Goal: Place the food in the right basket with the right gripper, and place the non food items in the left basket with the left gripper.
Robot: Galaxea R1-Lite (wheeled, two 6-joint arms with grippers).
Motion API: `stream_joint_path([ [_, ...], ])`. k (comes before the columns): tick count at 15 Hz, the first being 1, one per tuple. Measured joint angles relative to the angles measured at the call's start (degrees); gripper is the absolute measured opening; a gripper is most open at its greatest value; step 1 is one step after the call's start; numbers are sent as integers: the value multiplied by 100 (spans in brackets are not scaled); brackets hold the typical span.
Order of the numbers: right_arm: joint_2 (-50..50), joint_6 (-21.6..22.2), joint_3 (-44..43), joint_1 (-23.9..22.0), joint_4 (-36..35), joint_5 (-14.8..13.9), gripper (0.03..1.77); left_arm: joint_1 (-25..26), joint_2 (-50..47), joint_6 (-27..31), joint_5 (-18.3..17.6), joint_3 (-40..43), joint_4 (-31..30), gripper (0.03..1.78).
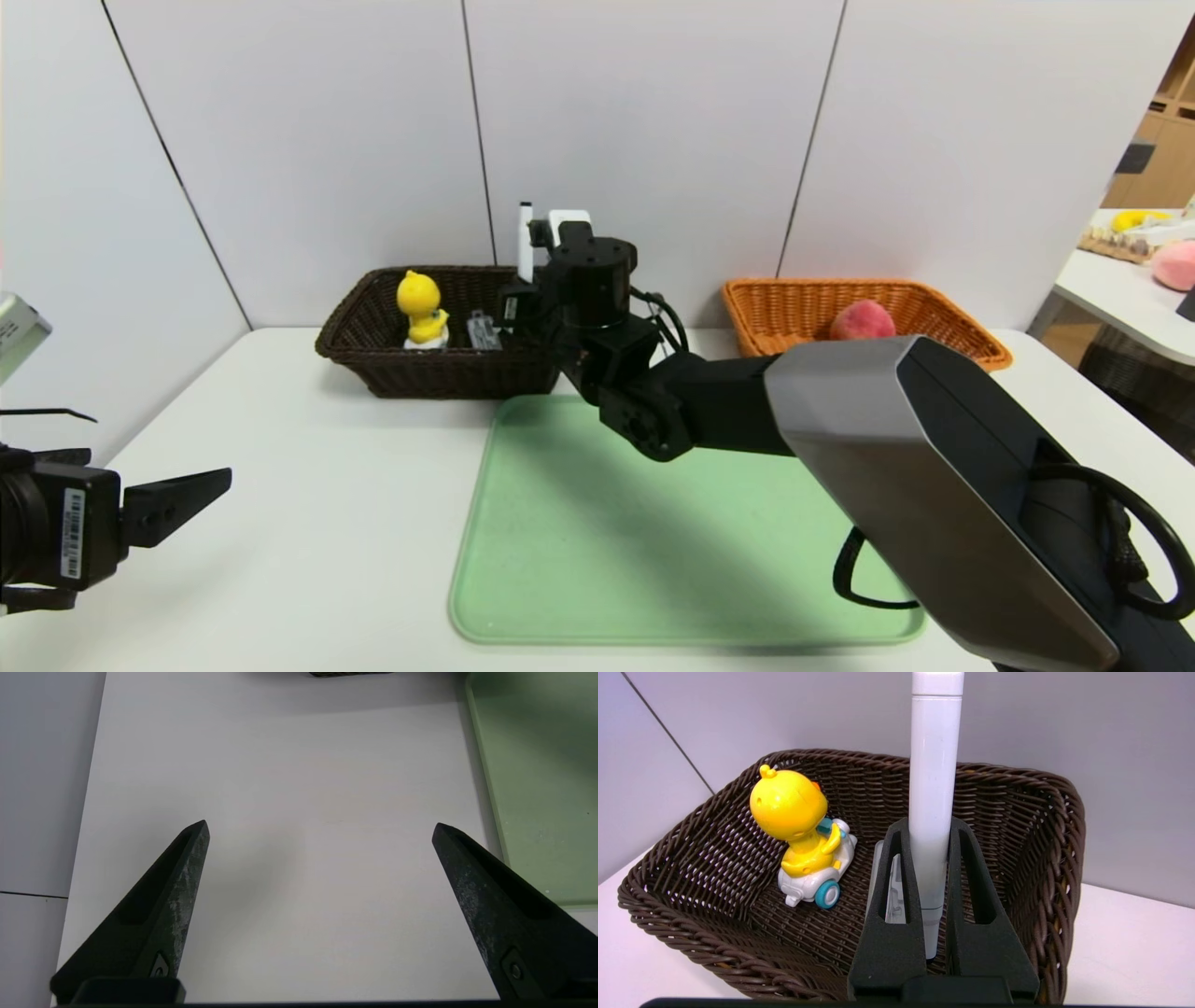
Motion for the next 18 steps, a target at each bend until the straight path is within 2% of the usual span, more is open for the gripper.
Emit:
stream_joint_path([
  [4, 39, -2, 0, -69, 22, 23, 17, 2, 33, -2, -9, 0, -4, 169],
  [6, 56, -22, 0, -61, 27, 22, 54, 2, 44, -2, -9, 0, -6, 169],
  [9, 100, -105, 0, -69, -2, 9, 92, 2, 79, -2, -2, -24, -12, 169],
  [12, 94, -129, 0, -65, 0, 9, 117, 0, 101, -2, 17, -55, -20, 169],
  [15, -115, -156, 0, -65, 57, -5, 135, 2, 154, 0, 33, -218, -17, 169],
  [18, -719, -514, 9, -91, 291, -13, 146, 15, 297, 30, 39, -725, -17, 169],
])
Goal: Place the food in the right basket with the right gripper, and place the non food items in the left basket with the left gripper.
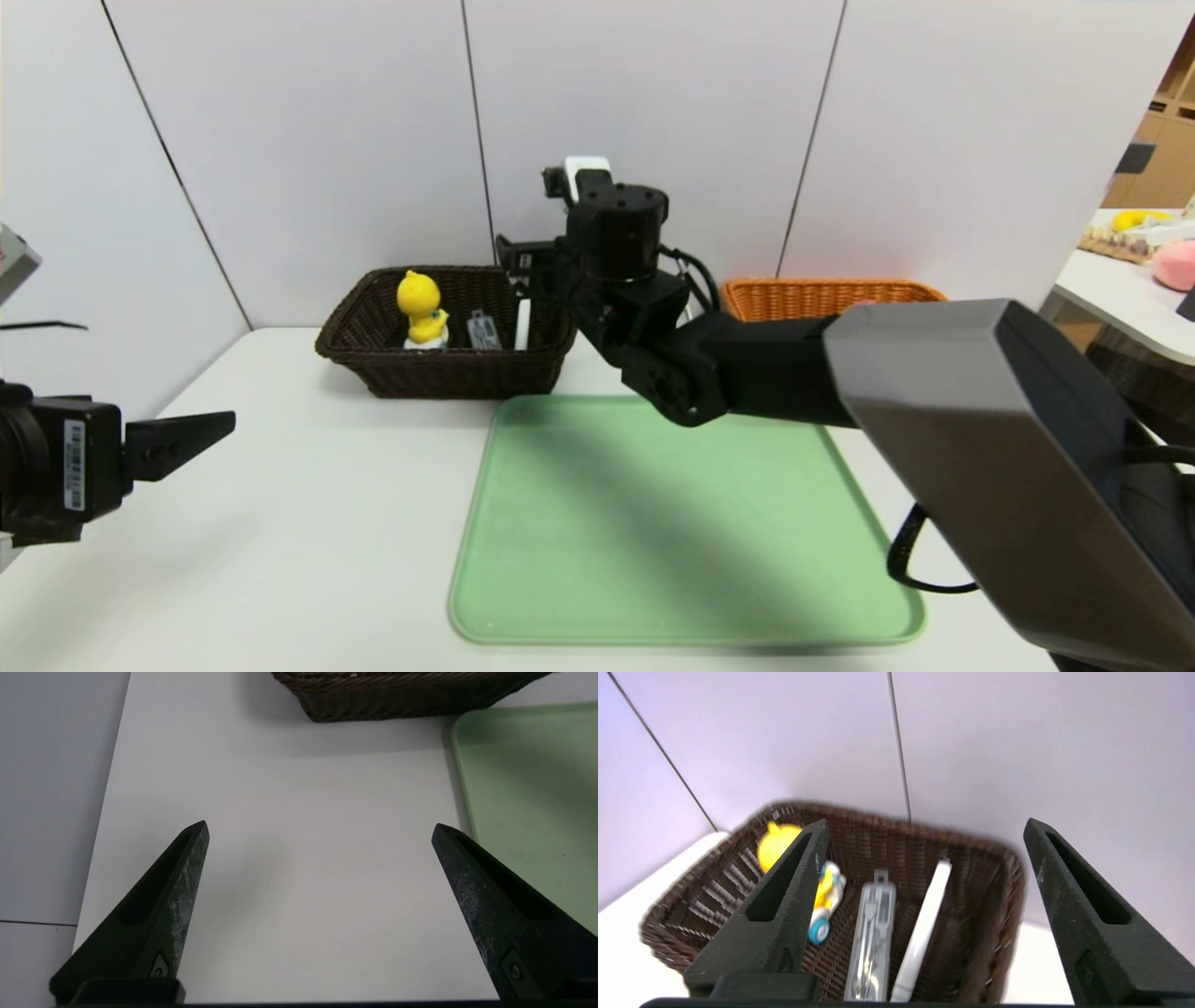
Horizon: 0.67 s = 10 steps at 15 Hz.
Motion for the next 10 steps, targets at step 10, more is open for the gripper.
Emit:
stream_joint_path([
  [10, -3268, -438, 555, -1513, 4981, 800, 164, -12, 218, 523, -116, -366, -2, 169],
])
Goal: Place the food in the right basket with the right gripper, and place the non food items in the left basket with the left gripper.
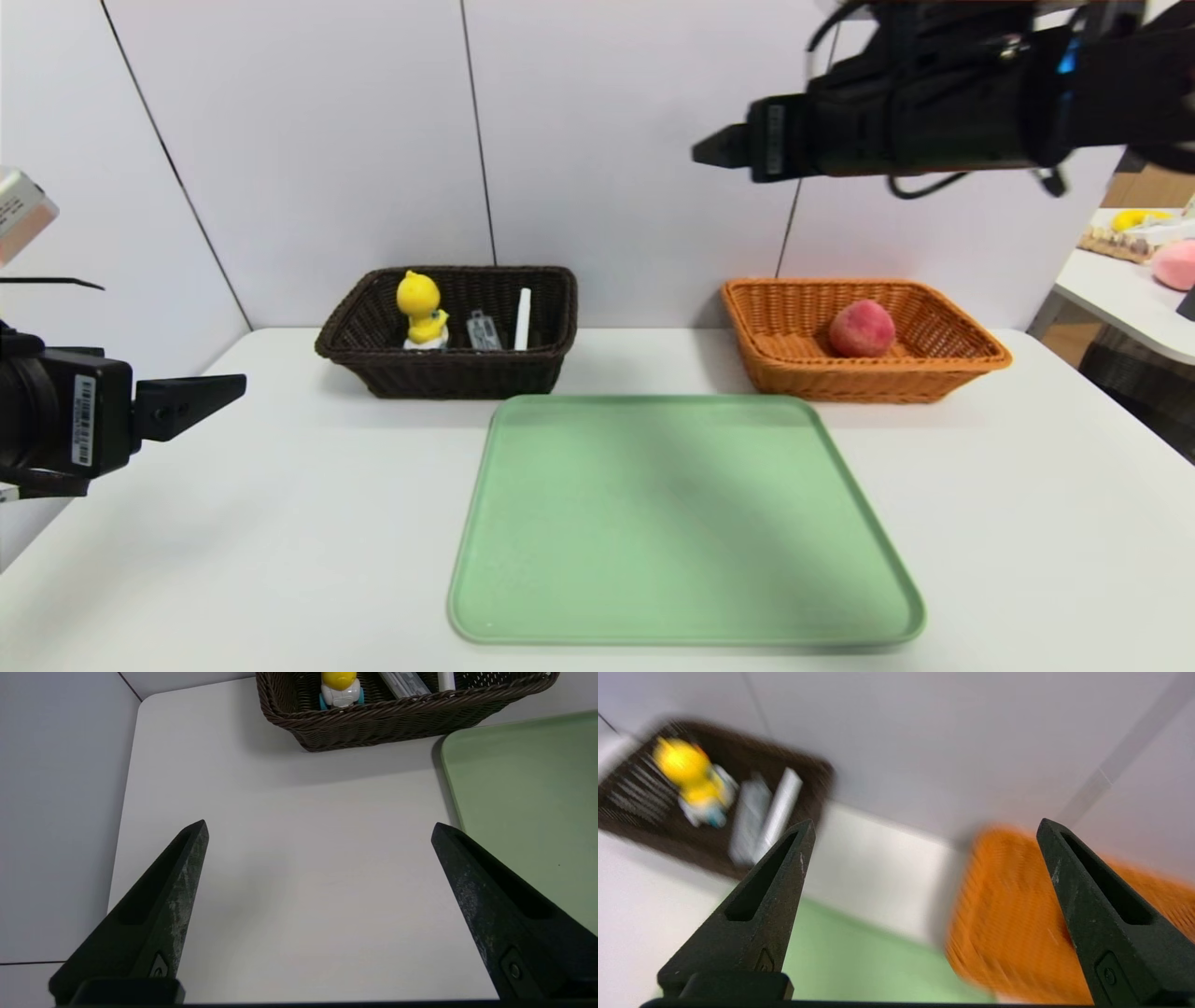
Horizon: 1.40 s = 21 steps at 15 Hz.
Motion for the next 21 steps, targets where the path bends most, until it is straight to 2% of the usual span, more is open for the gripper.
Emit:
stream_joint_path([
  [5, -1014, 16, 322, -1182, 3272, 107, 167, 22, -67, 35, 50, -23, 71, 169],
  [8, -1477, 16, 738, -1586, 4348, 107, 168, 207, -343, 149, 60, 10, 325, 169],
  [14, -2578, 16, 1684, -2545, 4396, 193, 169, 1186, -1001, 215, 20, 32, 355, 169],
  [17, -3418, 21, 2363, -2793, 4368, 256, 169, 1332, -1459, 207, 18, 234, 350, 169],
  [21, -5080, 11, 3913, -2932, 3874, 243, 169, 1363, -2553, 190, 63, 1078, 358, 169],
])
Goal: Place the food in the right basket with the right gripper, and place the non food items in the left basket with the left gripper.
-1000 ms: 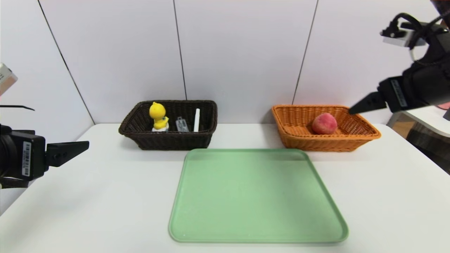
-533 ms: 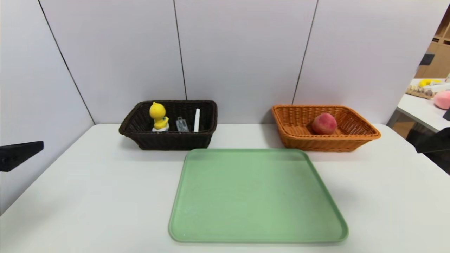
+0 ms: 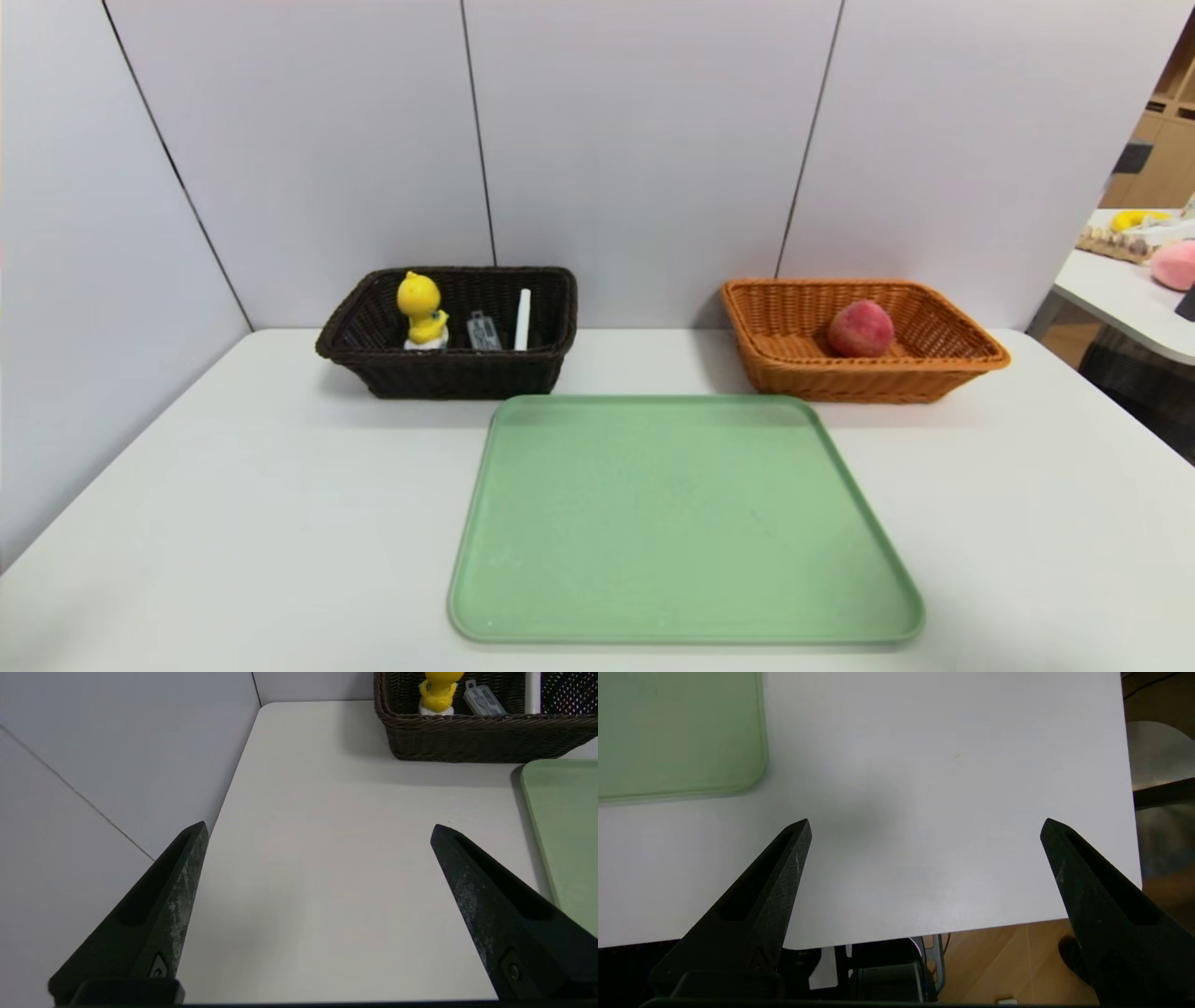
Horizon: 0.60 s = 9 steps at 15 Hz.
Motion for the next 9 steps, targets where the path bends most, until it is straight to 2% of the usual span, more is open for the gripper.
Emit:
stream_joint_path([
  [3, -1370, -28, 951, 7, -402, 9, 169, 13, -976, -4, 127, 608, 29, 169],
  [6, -2655, -41, 1659, 30, -532, 193, 169, 52, -1853, 9, 149, 909, 243, 169],
  [9, -3918, -273, 2384, 41, -972, 358, 169, 178, -2572, 138, -174, 1058, 286, 169],
])
